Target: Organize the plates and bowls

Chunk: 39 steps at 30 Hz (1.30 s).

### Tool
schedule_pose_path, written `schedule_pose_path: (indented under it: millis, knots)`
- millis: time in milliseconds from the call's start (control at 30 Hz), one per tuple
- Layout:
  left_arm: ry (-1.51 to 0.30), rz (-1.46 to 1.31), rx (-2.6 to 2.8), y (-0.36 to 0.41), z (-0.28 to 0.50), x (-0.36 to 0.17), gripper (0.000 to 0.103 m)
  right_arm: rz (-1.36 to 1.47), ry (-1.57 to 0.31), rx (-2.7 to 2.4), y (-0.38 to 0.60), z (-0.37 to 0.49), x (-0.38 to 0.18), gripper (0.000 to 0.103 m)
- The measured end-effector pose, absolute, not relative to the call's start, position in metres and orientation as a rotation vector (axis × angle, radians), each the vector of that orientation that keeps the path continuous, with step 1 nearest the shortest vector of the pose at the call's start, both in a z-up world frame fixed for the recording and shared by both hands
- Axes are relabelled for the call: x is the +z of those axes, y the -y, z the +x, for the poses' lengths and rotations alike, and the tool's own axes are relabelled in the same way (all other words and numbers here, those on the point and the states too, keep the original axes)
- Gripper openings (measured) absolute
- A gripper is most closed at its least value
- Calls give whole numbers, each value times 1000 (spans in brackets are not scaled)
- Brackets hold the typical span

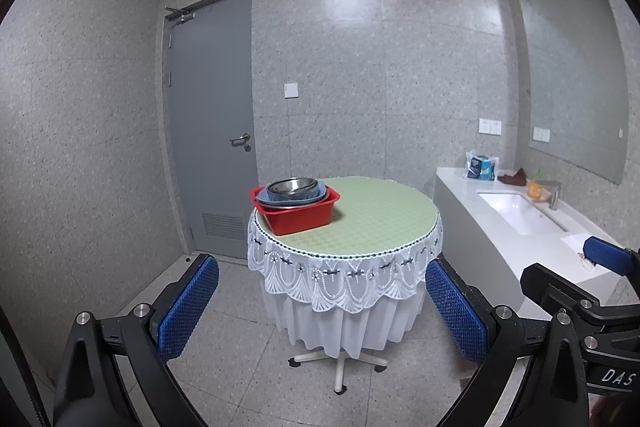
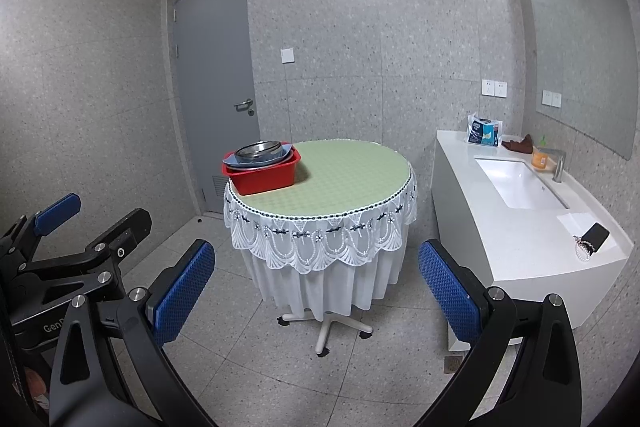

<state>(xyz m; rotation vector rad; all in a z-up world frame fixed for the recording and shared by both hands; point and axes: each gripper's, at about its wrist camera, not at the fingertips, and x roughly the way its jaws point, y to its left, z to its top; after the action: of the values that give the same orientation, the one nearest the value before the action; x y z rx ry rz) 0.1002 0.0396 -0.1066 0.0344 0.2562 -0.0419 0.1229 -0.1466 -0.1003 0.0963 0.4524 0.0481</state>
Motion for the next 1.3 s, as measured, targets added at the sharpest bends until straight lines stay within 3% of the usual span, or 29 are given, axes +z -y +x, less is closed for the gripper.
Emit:
schedule_pose_path:
  millis: [1300]
  knots:
    - [-239, 34, -37, -33, 121, -123, 102, 96, -463, 45, 145, 137, -100, 103]
